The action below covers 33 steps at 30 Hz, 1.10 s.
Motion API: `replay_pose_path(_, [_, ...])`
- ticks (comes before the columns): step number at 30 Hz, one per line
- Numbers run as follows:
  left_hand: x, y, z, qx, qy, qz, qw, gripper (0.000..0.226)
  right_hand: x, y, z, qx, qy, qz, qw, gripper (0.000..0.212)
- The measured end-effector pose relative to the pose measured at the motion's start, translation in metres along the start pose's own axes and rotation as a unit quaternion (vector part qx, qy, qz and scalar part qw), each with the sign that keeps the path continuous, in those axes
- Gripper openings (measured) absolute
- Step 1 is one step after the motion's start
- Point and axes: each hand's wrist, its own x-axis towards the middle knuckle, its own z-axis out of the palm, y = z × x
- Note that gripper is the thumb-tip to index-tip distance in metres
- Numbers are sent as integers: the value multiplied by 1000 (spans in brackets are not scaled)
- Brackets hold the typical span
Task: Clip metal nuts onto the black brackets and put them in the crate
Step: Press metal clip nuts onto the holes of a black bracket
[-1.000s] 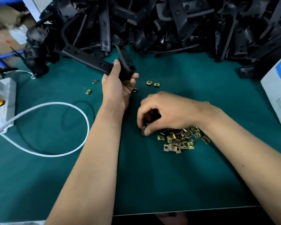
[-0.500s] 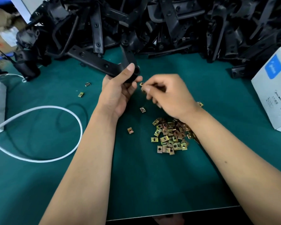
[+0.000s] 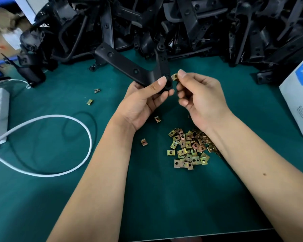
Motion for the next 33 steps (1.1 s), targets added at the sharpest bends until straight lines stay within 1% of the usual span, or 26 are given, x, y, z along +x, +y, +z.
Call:
replay_pose_path(3, [-1,0,2,-8,-7,-7,1000,10,-2,1,4,0,14,-9,1000,17])
replay_pose_path(7, [-2,-1,4,-20,-16,-20,999,9,-4,3,8,6,33,-13,999,22])
replay_pose_path(11, [-1,-3,8,-23,-8,-25,999,12,-5,5,8,24,44,-17,999,26])
replay_pose_path(15, [2,-6,11,-11,11,-26,1000,11,-5,5,8,17,60,-21,998,27])
replay_pose_path(19, [3,-9,16,-10,7,-35,999,9,-6,6,10,77,83,8,994,33])
replay_pose_path(21, [2,-9,17,-18,3,-38,999,9,-7,7,11,92,83,11,992,36])
replay_pose_path(26, [3,-9,16,-18,16,-27,999,12,-8,8,12,52,59,-9,997,38])
replay_pose_path(30, [3,-9,15,10,12,-32,999,10,-6,9,8,-20,47,-28,998,32])
replay_pose_path(33, [3,-9,14,35,24,-18,999,8,-4,13,5,-91,58,-72,992,35])
